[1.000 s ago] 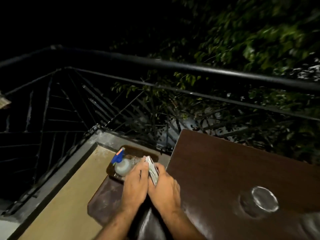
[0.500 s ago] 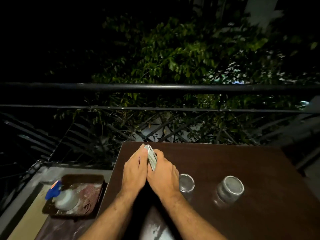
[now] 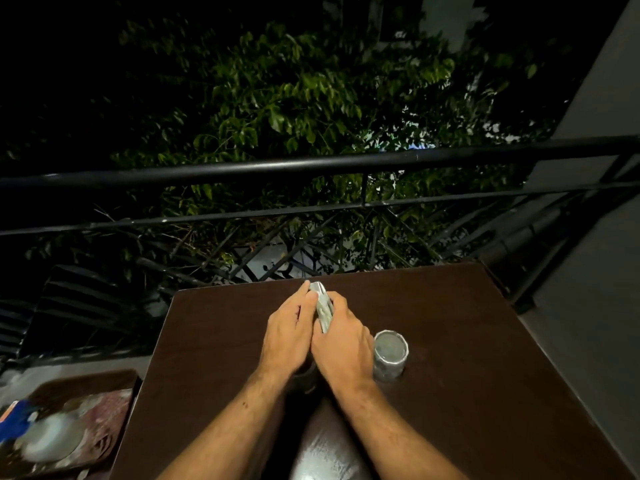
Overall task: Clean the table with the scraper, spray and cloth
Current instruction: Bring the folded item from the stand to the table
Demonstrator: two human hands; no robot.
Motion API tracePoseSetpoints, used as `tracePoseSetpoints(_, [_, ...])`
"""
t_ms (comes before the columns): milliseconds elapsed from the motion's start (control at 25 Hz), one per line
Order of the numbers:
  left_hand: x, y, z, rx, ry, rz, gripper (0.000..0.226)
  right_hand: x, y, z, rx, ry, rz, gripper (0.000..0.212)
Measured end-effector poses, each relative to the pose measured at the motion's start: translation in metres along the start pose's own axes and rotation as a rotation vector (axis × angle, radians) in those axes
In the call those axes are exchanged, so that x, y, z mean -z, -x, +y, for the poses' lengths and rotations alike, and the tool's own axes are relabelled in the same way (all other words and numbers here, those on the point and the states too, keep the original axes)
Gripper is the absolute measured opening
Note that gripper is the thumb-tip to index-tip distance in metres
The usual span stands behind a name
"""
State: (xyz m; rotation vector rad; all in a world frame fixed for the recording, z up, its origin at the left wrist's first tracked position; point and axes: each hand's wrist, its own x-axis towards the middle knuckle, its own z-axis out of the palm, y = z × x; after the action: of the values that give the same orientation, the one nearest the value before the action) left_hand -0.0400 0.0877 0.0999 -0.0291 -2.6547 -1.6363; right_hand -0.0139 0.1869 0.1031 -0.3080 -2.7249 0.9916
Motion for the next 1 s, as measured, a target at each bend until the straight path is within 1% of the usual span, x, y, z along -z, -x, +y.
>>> tracePoseSetpoints(120, [-0.018, 0.007, -0.005, -0.007, -0.049, -0.021, 0.048, -0.008, -0.002, 0.026, -0.072, -0.010, 0.007, 0.039])
tracePoseSetpoints(280, [-0.024, 0.011, -0.022, 0.020, -0.116, -0.004, 0.047, -0.024, -0.003, 0.058, -0.136, 0.012, -0.037, 0.051])
tracePoseSetpoints(480, [-0.021, 0.010, -0.044, 0.051, -0.194, -0.004, 0.048, -0.043, 0.000, 0.081, -0.159, 0.039, -0.087, 0.051])
tracePoseSetpoints(720, [-0.024, 0.015, -0.059, 0.054, -0.201, 0.007, 0.046, -0.061, 0.002, 0.098, -0.152, 0.075, -0.137, 0.047])
tracePoseSetpoints(1000, [-0.026, 0.020, -0.073, 0.059, -0.204, 0.003, 0.045, -0.076, 0.004, 0.113, -0.200, 0.092, -0.169, 0.047])
